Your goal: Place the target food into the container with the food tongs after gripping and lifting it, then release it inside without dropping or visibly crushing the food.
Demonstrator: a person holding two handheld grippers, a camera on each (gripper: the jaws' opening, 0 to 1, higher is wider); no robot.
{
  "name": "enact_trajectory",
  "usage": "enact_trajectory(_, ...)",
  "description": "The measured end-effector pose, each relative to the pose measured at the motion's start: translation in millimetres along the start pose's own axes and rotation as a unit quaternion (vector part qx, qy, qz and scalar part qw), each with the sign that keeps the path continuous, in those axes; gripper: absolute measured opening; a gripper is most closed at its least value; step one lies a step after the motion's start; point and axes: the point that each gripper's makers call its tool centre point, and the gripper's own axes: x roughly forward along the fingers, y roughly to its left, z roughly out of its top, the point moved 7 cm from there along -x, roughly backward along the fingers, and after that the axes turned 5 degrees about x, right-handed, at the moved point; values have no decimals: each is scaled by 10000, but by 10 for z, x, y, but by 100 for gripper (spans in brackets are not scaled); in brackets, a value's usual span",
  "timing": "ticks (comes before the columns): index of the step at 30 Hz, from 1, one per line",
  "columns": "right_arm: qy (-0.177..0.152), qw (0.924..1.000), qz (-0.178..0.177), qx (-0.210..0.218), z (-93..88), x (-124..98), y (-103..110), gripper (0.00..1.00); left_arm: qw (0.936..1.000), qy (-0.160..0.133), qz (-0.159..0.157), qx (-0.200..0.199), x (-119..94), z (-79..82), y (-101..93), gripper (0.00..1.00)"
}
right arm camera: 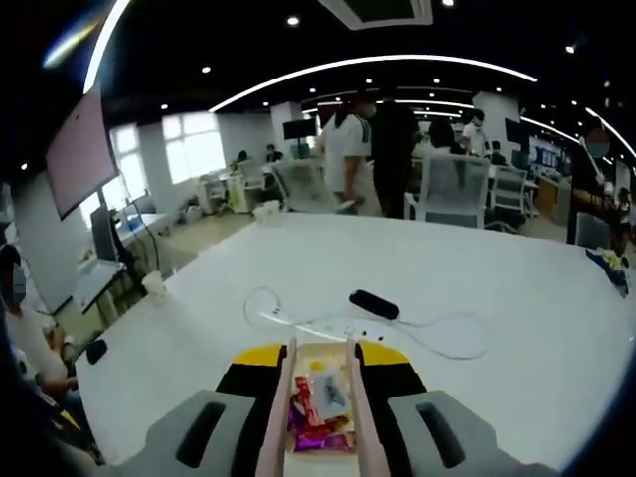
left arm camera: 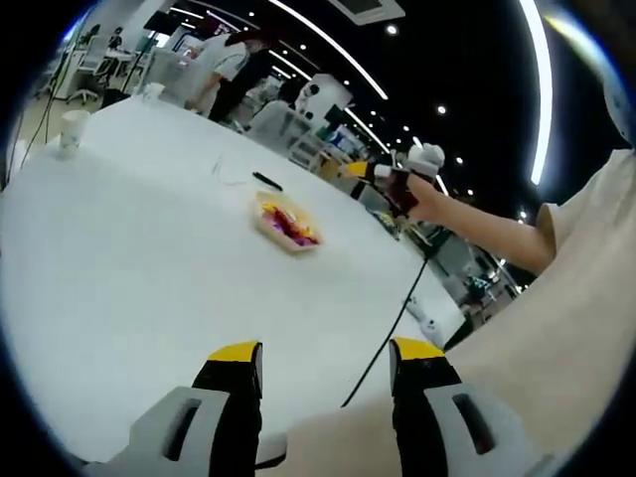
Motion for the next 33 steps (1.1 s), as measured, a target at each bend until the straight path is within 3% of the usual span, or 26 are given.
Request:
enact_trajectory(19, 229, 9978, 623, -16, -236, -84, 190, 28, 9999, 31, -78, 127, 42, 107, -16, 51)
enact_trajectory(27, 240, 9950, 966, 2, -316, -182, 345, 29, 9996, 52, -114, 270, 30, 189, -33, 50)
enact_trajectory(33, 129, 9895, 1439, 0, -409, -327, 626, 29, 9991, -15, -190, 388, 33, 302, -102, 50)
